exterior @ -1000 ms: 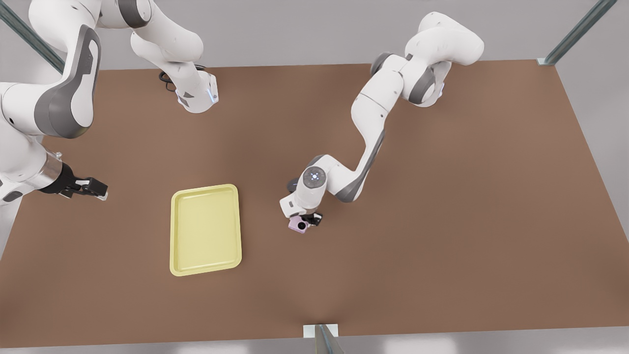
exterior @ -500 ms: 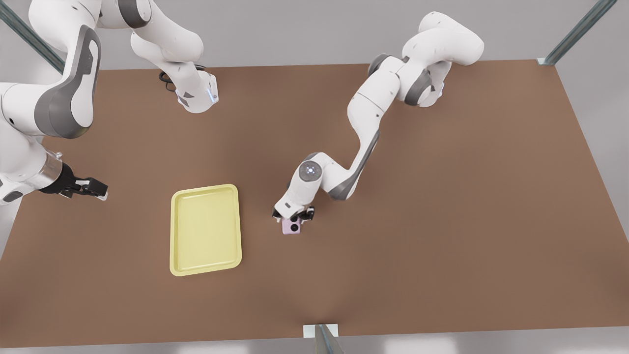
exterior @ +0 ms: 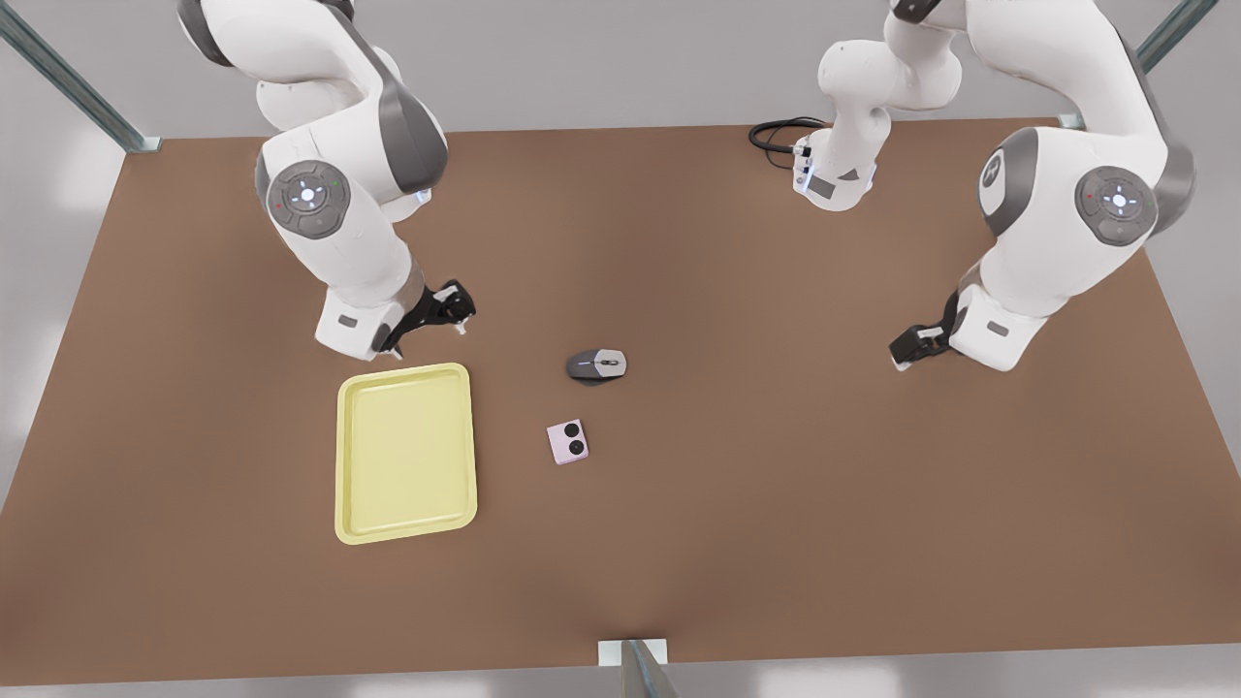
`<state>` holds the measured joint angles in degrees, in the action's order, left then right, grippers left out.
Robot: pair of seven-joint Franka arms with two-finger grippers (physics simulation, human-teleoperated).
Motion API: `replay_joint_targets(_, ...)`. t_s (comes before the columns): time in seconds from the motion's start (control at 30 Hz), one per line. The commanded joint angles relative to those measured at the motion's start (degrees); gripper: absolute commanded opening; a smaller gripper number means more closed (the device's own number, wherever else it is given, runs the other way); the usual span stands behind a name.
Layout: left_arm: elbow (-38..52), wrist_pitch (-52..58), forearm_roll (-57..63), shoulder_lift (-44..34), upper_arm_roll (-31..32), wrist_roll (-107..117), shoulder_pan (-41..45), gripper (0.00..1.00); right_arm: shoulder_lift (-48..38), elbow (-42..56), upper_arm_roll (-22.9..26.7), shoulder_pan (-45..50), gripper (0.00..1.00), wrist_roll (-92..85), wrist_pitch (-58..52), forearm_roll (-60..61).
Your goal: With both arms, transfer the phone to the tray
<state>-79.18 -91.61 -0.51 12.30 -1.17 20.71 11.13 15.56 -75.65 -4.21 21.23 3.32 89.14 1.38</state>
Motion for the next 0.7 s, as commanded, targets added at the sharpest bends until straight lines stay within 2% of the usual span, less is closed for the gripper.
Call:
replay_joint_targets(0.0,-0.28,6.51,3.23,0.27,0.29,-25.63,-0.23,1.00,1.57,-0.28,-0.18,-0.23,1.00,7.40,-1.16,0.81)
replay_joint_targets(0.07,-0.19,7.32,3.05,1.15,0.20,-25.02,-0.32,1.00,3.86,-0.11,-0.18,4.96,1.00,14.51,2.44,0.55)
replay_joint_targets(0.13,-0.10,8.11,2.88,1.94,-0.86,-25.63,-0.32,1.00,9.56,2.25,-0.62,5.66,1.00,21.19,6.93,1.08)
replay_joint_targets(0.17,-0.19,8.02,2.88,2.11,-0.94,-25.72,-0.32,1.00,16.24,10.87,-0.97,6.01,1.00,23.39,6.23,1.17)
replay_joint_targets(0.23,-0.19,7.93,2.79,2.55,-1.03,-25.72,-0.32,1.00,25.65,19.75,-0.98,8.73,1.00,26.82,7.02,0.90)
replay_joint_targets(0.27,-0.10,7.76,2.70,2.73,-1.12,-25.72,-0.32,1.00,27.94,21.07,-1.06,9.79,1.00,30.24,7.28,0.64)
replay_joint_targets(0.5,-0.10,7.50,2.53,4.40,-1.73,-25.72,-0.32,1.00,36.47,20.11,-1.15,11.20,1.00,33.68,18.09,0.29)
replay_joint_targets(0.53,-0.10,7.41,2.53,4.66,-1.73,-25.72,-0.32,1.00,36.38,15.90,-1.33,8.74,1.00,33.59,22.92,0.90)
replay_joint_targets(0.67,-0.10,7.06,2.53,5.28,-1.73,-25.72,-0.32,1.00,36.38,11.23,-2.21,8.21,1.00,33.24,26.70,0.29)
